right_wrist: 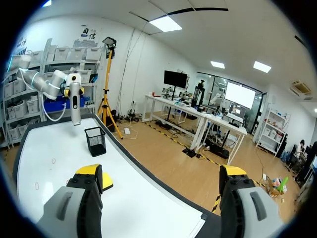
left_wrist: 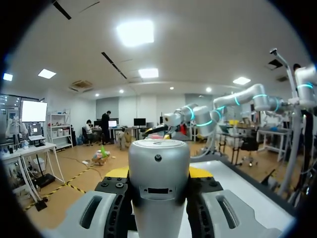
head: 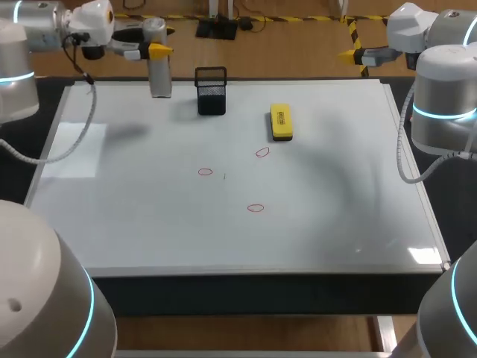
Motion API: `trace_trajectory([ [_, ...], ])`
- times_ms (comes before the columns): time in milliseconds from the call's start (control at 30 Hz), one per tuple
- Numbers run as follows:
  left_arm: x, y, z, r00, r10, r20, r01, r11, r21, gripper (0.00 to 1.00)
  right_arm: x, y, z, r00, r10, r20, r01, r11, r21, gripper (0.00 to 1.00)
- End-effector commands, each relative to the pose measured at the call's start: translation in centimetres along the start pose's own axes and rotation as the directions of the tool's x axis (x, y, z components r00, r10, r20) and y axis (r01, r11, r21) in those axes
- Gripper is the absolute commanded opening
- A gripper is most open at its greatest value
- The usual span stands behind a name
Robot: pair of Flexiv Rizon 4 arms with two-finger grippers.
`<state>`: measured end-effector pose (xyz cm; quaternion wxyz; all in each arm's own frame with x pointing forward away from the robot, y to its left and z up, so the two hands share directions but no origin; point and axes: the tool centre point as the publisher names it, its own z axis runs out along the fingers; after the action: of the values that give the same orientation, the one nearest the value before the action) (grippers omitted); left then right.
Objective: Pick up the inspection probe, press it on each red-marked spot on the whiteboard one by one, put down the probe, pick up the eraser, and wipe off all the red marks.
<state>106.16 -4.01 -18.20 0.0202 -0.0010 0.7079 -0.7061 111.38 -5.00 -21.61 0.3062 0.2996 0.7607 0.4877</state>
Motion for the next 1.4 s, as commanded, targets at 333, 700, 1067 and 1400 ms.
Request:
trace_trajectory([
  [333, 2.7, 1.9, -3.3, 0.992, -0.014, 0.129, 0.014, 1.0, -0.003, 0.0, 0.0, 0.0, 0.0, 1.0, 0.0, 0.0, 0.0, 1.0, 0.0, 1.0],
  [700, 3.3, 3.5, -5.2, 0.986, -0.028, 0.163, 0.027, 1.0, 0.009, 0.0, 0.0, 0.0, 0.0, 1.0, 0.0, 0.0, 0.0, 1.0, 0.0, 1.0],
  [1067, 3.2, 3.6, -5.2, 0.98, -0.042, 0.196, 0.04, 0.999, 0.016, 0.0, 0.0, 0.0, 0.0, 1.0, 0.0, 0.0, 0.0, 1.0, 0.0, 1.0],
  [1400, 3.2, 3.6, -5.2, 0.98, -0.042, 0.196, 0.04, 0.999, 0.016, 0.0, 0.0, 0.0, 0.0, 1.0, 0.0, 0.0, 0.0, 1.0, 0.0, 1.0],
])
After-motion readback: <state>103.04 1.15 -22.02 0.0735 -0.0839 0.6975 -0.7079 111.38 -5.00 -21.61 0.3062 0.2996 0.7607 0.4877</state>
